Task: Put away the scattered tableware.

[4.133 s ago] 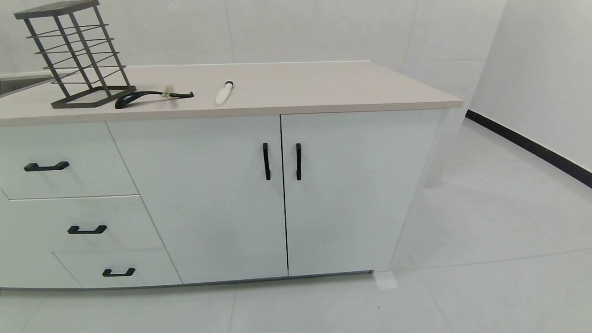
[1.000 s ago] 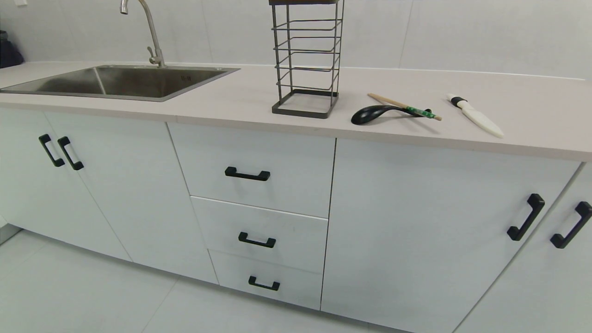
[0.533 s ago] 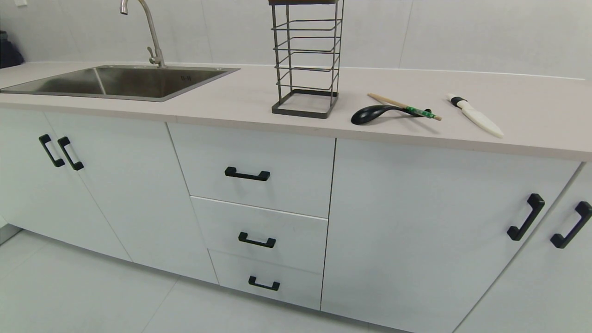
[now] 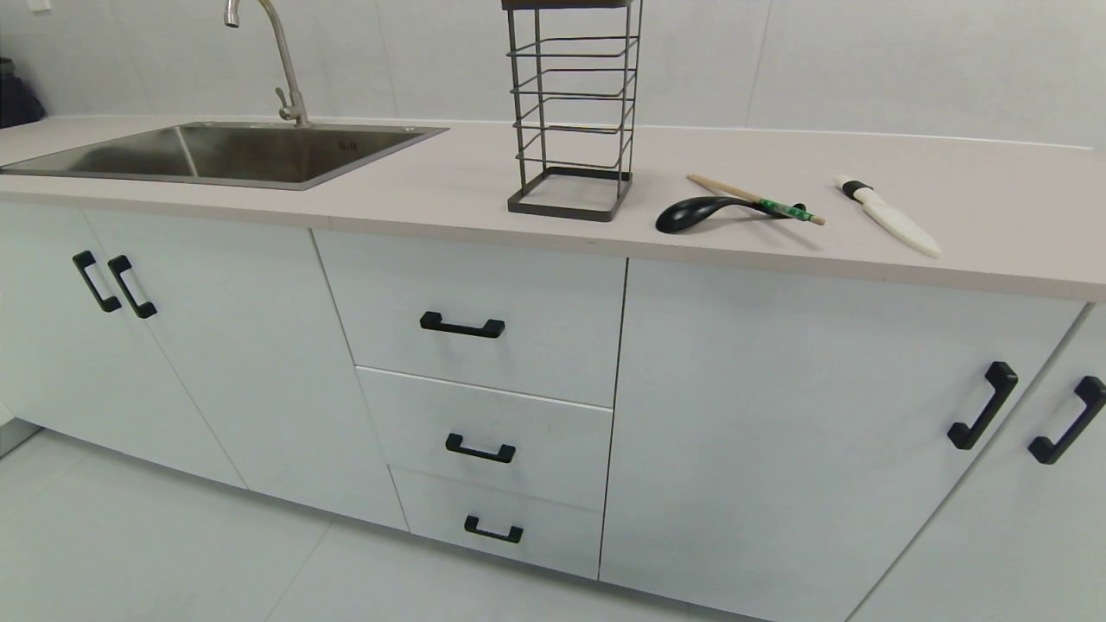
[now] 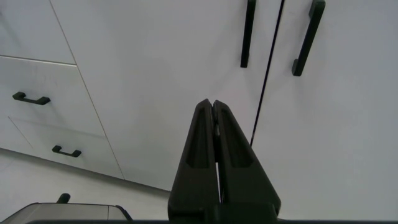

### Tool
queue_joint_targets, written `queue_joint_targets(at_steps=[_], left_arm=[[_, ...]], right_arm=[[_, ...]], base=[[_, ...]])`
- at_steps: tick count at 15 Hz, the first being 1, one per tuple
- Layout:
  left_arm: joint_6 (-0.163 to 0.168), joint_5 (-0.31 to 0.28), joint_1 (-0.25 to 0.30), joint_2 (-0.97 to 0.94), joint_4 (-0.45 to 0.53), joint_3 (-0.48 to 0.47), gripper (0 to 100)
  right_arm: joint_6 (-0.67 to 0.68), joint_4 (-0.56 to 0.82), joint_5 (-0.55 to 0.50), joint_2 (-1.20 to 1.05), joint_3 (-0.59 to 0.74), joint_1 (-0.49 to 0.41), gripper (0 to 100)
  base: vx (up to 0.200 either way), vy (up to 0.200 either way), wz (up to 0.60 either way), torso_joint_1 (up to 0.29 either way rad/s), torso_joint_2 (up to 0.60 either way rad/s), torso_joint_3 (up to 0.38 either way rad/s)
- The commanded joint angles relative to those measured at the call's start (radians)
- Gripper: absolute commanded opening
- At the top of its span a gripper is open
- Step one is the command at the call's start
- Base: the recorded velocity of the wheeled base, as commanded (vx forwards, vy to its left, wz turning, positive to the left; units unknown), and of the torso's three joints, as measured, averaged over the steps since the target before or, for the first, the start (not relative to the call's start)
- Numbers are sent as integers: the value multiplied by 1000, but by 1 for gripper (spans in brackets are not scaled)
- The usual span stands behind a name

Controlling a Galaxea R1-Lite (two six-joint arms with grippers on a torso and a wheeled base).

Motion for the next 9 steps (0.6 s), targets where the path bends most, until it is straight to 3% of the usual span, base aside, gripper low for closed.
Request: queue_joint_targets(at_steps=[1, 3, 4, 6, 8, 9], left_arm=[[4, -97, 0, 127, 4, -66, 100], [41, -175, 11, 225, 3, -107, 100], [69, -184, 11, 258, 3, -115, 100], [188, -212, -9, 384, 3, -129, 100], [381, -259, -44, 558, 0, -153, 100], [457, -264, -78, 611, 1, -155, 100]], right_arm=[[0, 0, 0, 2, 0, 0, 0], [0, 0, 0, 2, 0, 0, 0], [0, 0, 0, 2, 0, 0, 0], [0, 0, 0, 2, 0, 0, 0], [0, 0, 0, 2, 0, 0, 0], [0, 0, 0, 2, 0, 0, 0]], base=[[0, 0, 0, 0, 0, 0], [0, 0, 0, 0, 0, 0], [0, 0, 0, 0, 0, 0], [0, 0, 0, 0, 0, 0], [0, 0, 0, 0, 0, 0], [0, 0, 0, 0, 0, 0]])
